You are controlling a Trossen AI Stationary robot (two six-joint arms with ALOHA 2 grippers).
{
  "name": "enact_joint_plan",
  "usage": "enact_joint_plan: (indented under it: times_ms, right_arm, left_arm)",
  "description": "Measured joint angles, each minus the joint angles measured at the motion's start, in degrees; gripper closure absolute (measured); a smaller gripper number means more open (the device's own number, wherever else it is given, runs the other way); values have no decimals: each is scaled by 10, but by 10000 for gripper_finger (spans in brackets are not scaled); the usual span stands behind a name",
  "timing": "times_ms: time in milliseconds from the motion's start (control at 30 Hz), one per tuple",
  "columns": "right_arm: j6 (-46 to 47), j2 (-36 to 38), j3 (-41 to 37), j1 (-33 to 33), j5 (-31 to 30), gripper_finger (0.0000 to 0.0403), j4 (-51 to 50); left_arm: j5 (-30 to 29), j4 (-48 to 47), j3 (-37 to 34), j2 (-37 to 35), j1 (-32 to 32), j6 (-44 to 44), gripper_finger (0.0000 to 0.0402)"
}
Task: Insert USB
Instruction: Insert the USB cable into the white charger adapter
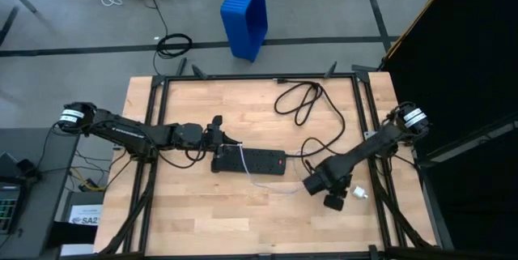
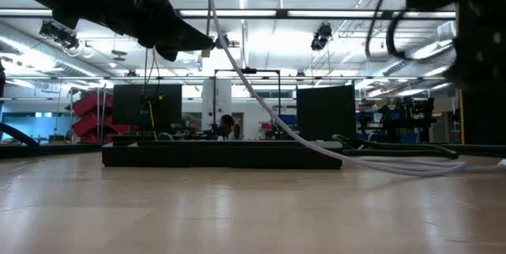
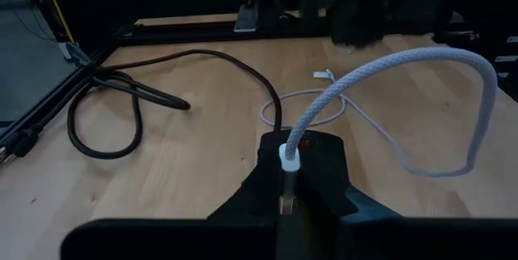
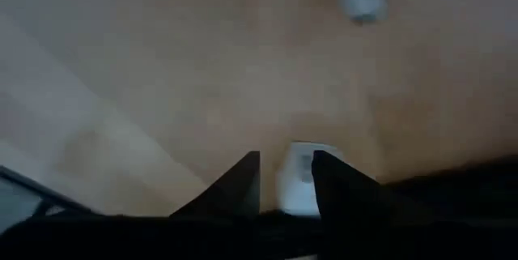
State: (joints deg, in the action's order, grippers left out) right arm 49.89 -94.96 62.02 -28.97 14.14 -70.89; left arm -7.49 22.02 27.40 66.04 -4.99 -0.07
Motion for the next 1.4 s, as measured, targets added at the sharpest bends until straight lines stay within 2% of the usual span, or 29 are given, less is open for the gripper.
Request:
enact_joint_plan:
  times_ms: [67, 167, 300, 467, 600, 967, 1100, 1267, 1400]
  right_arm:
    - [31, 30, 8, -19, -42, 319, 2]
    - [110, 77, -4, -54, -68, 325, 5]
    - [231, 124, -50, -103, -61, 328, 18]
    - [325, 139, -118, -138, -12, 325, 96]
    - [340, 135, -157, -142, 5, 305, 145]
    - [346, 135, -168, -141, 11, 198, 113]
    - [348, 135, -185, -141, 11, 169, 135]
    - [370, 135, -235, -141, 42, 163, 188]
    - [350, 135, -257, -141, 45, 190, 189]
  left_arm:
    - [0, -4, 0, 0, -1, -3, 392]
    - [0, -10, 0, 0, -1, -4, 392]
    - [0, -6, -6, 0, -1, -5, 392]
    - [7, 22, -6, 0, -4, -4, 392]
    - [24, 34, -6, 0, -4, -1, 392]
    - [26, 26, -6, 0, -4, 1, 392]
    - [26, 26, -6, 0, -4, -1, 392]
    - [26, 25, -6, 0, -4, -1, 392]
    - [26, 25, -6, 0, -4, -1, 392]
